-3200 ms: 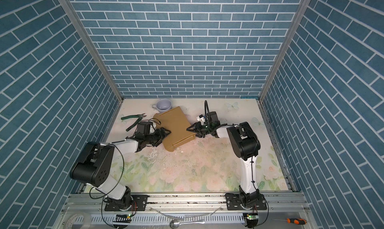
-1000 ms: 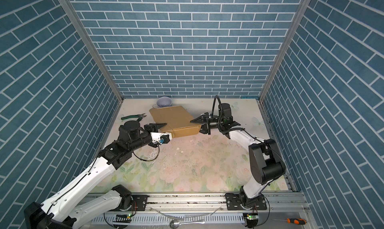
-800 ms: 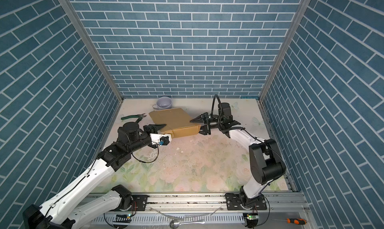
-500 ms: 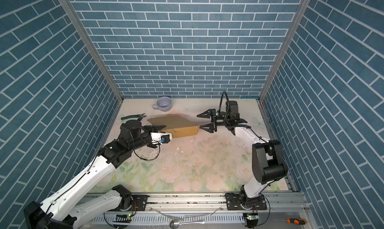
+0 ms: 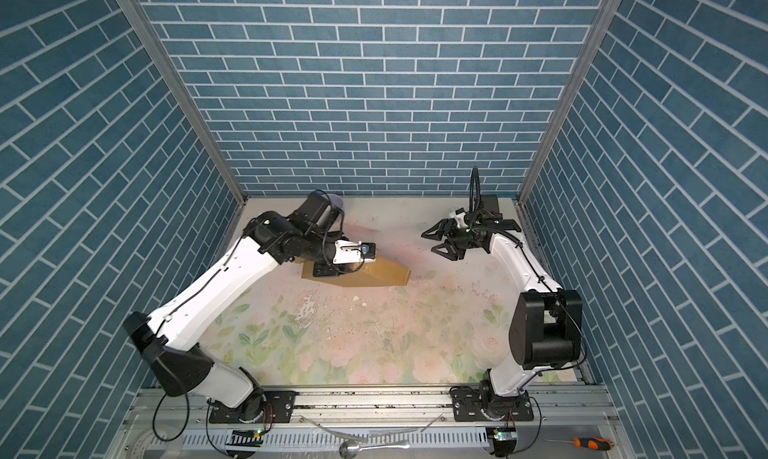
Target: Fold the paper box
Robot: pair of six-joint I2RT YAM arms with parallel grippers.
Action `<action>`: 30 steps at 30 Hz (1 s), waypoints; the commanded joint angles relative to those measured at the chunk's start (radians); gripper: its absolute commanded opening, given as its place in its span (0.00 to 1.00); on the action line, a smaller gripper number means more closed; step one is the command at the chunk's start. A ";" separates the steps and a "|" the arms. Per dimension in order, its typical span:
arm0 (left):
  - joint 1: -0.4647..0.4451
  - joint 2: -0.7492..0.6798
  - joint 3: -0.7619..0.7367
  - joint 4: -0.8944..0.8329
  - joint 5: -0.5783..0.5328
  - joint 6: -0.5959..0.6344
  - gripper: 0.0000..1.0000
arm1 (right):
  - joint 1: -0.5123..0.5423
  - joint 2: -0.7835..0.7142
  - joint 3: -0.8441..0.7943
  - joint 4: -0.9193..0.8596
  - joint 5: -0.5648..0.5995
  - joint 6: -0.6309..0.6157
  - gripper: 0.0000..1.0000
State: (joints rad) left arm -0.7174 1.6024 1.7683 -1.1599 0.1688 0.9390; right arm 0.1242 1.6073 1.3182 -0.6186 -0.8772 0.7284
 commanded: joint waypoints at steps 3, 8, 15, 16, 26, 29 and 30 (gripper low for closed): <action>-0.064 0.235 0.118 -0.217 -0.158 -0.054 0.25 | -0.014 -0.032 -0.073 -0.062 0.081 -0.154 0.63; -0.111 0.365 0.233 -0.245 -0.200 -0.090 0.32 | -0.060 -0.061 -0.139 -0.010 0.086 -0.148 0.62; -0.140 0.516 0.308 -0.248 -0.237 -0.116 0.37 | -0.086 -0.069 -0.175 0.011 0.071 -0.160 0.61; -0.139 0.527 0.316 -0.250 -0.240 -0.112 0.37 | -0.087 -0.070 -0.181 0.020 0.063 -0.155 0.61; -0.137 0.504 0.298 -0.154 -0.296 -0.088 0.67 | -0.086 -0.079 -0.209 0.066 0.041 -0.132 0.60; -0.135 0.486 0.282 -0.144 -0.298 -0.082 0.67 | -0.085 -0.073 -0.203 0.065 0.040 -0.132 0.60; -0.135 0.481 0.279 -0.144 -0.296 -0.083 0.68 | -0.084 -0.071 -0.202 0.063 0.040 -0.133 0.60</action>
State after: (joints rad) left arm -0.8558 2.1036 2.0644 -1.3167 -0.1139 0.8467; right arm 0.0383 1.5513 1.1297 -0.5617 -0.8219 0.6205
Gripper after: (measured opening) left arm 0.678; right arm 0.604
